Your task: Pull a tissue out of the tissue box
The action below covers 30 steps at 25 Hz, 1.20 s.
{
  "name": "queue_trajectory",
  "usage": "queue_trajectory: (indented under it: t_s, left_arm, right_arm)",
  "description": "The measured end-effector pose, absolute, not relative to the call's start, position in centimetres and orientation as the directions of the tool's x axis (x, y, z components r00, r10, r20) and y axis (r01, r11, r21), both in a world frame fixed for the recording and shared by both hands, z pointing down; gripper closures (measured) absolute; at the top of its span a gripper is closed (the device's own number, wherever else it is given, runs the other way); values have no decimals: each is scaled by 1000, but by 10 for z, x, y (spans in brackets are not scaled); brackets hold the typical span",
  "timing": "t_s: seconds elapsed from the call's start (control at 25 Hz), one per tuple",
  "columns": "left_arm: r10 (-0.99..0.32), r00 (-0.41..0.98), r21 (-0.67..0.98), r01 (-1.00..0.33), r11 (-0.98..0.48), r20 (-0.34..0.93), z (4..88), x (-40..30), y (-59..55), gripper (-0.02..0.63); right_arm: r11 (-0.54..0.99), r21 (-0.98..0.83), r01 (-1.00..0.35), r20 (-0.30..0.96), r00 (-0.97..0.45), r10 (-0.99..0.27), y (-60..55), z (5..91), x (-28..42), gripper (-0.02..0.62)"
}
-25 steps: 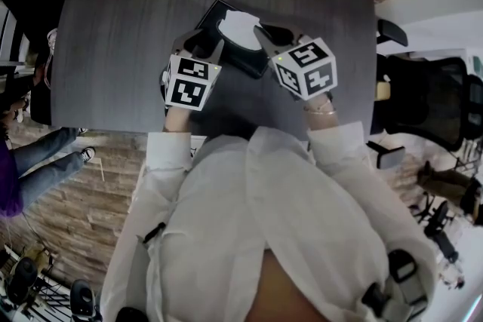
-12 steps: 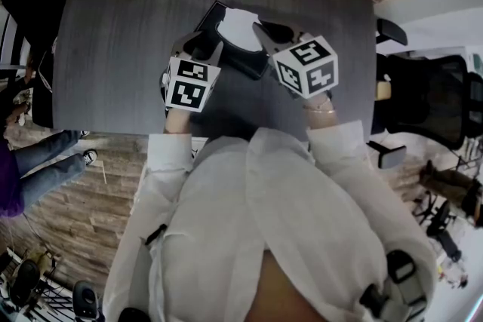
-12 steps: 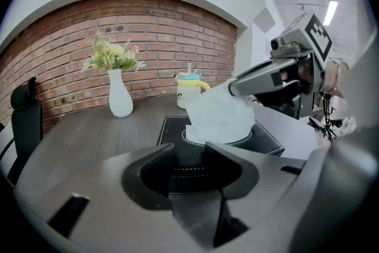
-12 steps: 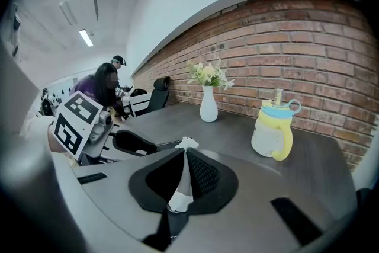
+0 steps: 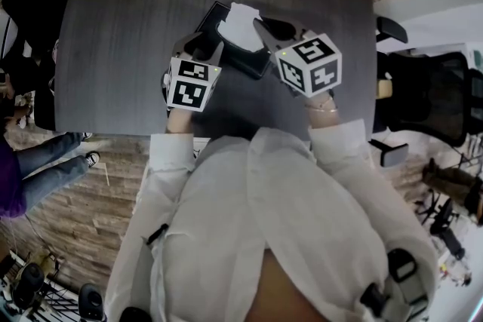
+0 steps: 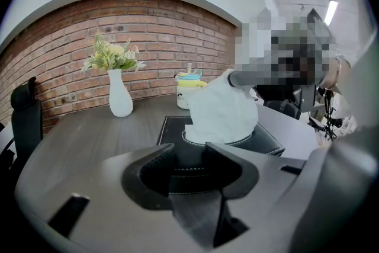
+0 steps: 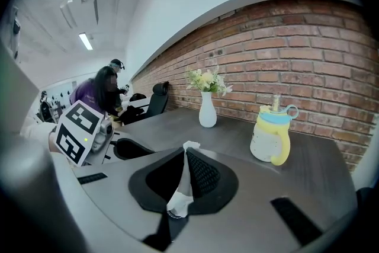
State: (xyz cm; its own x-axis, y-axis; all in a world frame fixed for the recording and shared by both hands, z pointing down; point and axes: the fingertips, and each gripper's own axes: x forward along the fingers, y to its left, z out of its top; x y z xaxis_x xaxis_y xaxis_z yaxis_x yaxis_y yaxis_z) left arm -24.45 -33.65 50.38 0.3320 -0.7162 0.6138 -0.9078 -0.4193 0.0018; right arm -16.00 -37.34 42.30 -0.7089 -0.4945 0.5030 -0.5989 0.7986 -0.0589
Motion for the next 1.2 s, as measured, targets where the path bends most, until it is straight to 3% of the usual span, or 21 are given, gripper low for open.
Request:
queue_trajectory:
  t_s: [0.64,1.2]
  left_arm:
    - [-717,328,-5,-908,-419,615,505,-243,-337,454]
    - [-742,326,59,-930,-362,586,501,-245,-337,455]
  right_arm:
    - [782,-32,-623,352,-739,-574,-392,363,-156,588]
    - [776,-28,-630,330,-739,-587,-380,352,-146,588]
